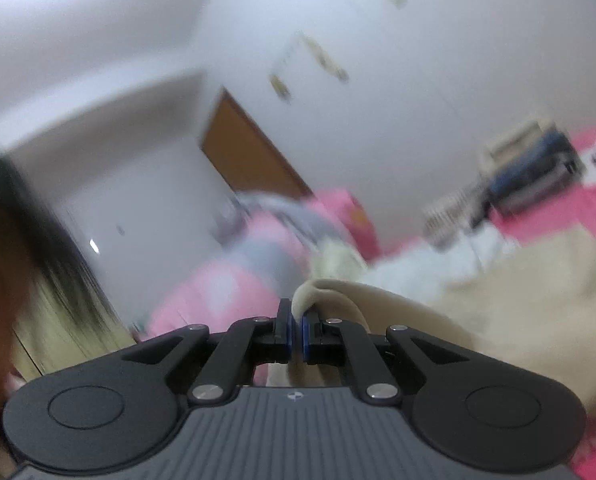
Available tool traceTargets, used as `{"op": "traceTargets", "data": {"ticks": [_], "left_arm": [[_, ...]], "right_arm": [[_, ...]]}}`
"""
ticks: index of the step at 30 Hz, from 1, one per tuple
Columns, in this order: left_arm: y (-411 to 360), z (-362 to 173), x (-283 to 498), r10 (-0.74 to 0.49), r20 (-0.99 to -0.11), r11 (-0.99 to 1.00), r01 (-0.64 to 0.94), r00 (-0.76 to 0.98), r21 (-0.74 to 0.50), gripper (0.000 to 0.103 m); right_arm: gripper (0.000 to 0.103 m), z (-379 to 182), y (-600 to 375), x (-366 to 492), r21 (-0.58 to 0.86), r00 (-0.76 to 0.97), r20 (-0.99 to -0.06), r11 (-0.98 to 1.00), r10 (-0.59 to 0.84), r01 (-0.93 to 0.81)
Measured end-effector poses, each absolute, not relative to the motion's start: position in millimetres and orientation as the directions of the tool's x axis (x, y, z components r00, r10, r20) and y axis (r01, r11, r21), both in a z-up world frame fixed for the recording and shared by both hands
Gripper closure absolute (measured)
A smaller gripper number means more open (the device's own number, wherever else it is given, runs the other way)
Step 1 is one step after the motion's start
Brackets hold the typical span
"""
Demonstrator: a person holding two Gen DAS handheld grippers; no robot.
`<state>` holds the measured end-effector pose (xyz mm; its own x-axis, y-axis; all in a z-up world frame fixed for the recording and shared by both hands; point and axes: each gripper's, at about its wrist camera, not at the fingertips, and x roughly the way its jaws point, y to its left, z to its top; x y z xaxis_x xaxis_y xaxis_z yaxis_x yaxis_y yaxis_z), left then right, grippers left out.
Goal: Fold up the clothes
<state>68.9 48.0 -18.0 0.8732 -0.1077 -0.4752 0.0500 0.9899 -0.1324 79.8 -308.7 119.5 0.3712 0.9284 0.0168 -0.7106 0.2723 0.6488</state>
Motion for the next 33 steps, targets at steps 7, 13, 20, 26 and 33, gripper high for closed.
{"op": "traceTargets", "data": {"ticks": [7,13,20,26,33], "left_arm": [[53,-23,46,-0.108,-0.489,0.99,0.05,0.866,-0.129,0.031],[47,-21,37,-0.135,-0.489,0.991,0.108,0.862,-0.082,0.031],[62,-6,31,-0.117,-0.49,0.989,0.053,0.864,-0.141,0.031],[93,12,6,-0.017,-0.471,0.991,-0.046,0.882,-0.122,0.03],[118,9,-16,0.052,-0.513,0.983,-0.133,0.857,-0.123,0.029]], "right_arm": [[0.097,192,-358,51,0.585,0.416,0.271,0.195,0.868,-0.787],[0.096,251,-395,17,0.465,0.411,0.458,0.182,0.788,-0.866],[0.097,302,-371,30,0.4,0.368,0.447,0.186,0.815,-0.897],[0.097,304,-251,109,0.486,0.278,0.283,0.113,0.918,-0.867],[0.06,202,-121,203,0.592,0.348,-0.318,0.471,0.882,-0.654]]}}
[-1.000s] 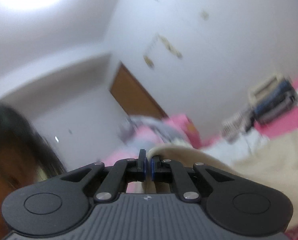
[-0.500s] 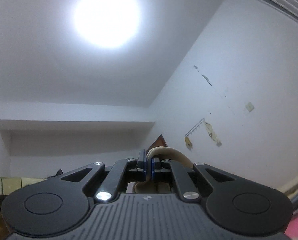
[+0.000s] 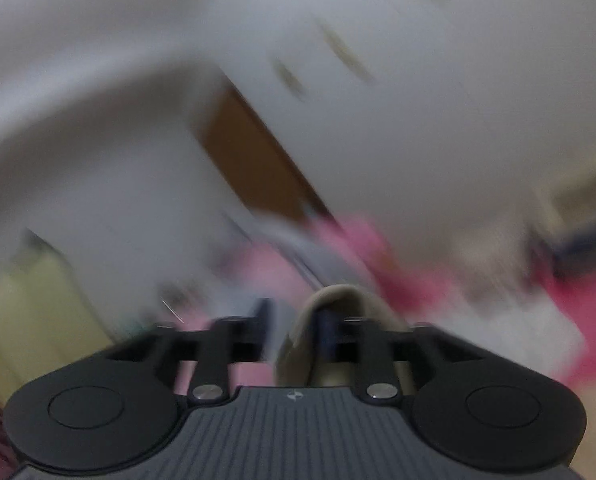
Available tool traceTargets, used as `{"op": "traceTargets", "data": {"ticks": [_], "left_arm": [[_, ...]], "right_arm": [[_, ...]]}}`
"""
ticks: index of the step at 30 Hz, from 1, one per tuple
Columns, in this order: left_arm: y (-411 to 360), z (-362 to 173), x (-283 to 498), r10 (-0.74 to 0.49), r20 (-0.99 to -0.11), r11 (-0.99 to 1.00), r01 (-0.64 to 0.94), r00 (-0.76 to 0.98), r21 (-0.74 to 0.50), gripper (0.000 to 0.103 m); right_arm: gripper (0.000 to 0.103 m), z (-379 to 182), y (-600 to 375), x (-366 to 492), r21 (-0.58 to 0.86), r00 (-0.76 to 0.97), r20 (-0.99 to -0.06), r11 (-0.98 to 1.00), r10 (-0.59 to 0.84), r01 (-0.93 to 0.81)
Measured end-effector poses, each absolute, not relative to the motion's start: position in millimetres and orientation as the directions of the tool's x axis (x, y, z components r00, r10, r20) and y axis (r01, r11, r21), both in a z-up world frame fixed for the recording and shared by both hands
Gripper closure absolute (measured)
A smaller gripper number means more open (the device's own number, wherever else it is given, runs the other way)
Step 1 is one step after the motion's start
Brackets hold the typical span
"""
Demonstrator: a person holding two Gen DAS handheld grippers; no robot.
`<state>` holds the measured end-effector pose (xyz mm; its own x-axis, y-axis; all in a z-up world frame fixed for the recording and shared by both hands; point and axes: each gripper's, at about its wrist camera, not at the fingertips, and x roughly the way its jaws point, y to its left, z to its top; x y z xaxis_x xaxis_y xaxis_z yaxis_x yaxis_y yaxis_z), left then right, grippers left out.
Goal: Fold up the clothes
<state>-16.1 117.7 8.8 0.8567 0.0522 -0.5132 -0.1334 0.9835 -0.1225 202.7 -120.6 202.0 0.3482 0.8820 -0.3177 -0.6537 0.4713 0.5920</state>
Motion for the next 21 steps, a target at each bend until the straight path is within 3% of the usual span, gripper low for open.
{"op": "traceTargets", "data": {"ticks": [3,7,10,13,17,21], "left_arm": [[122,3,-22,0.062,-0.526,0.981,-0.148,0.848,-0.122,0.029],[113,-1,-15,0.005,-0.525,0.987,-0.089,0.851,-0.135,0.029],[91,-4,-8,-0.096,-0.517,0.987,0.014,0.851,-0.16,0.029],[57,-9,-5,-0.233,-0.522,0.972,0.199,0.82,-0.122,0.029],[-2,-15,-13,-0.386,-0.53,0.877,0.479,0.755,0.043,0.028],[-75,-36,-21,-0.435,-0.559,0.665,0.671,0.706,0.33,0.028]], "right_arm": [[0.06,153,-135,204,0.571,0.353,-0.448,0.567,0.821,-0.594],[0.059,112,-206,177,0.549,0.425,-0.434,0.608,0.794,-0.574],[0.049,86,-243,135,0.424,0.512,-0.467,0.69,0.721,-0.586],[0.048,40,-255,83,0.268,0.556,-0.556,0.766,0.618,-0.584],[0.048,-18,-260,34,0.147,0.541,-0.675,0.81,0.502,-0.568],[0.048,-52,-277,34,0.241,0.521,-0.714,0.863,0.467,-0.443]]}}
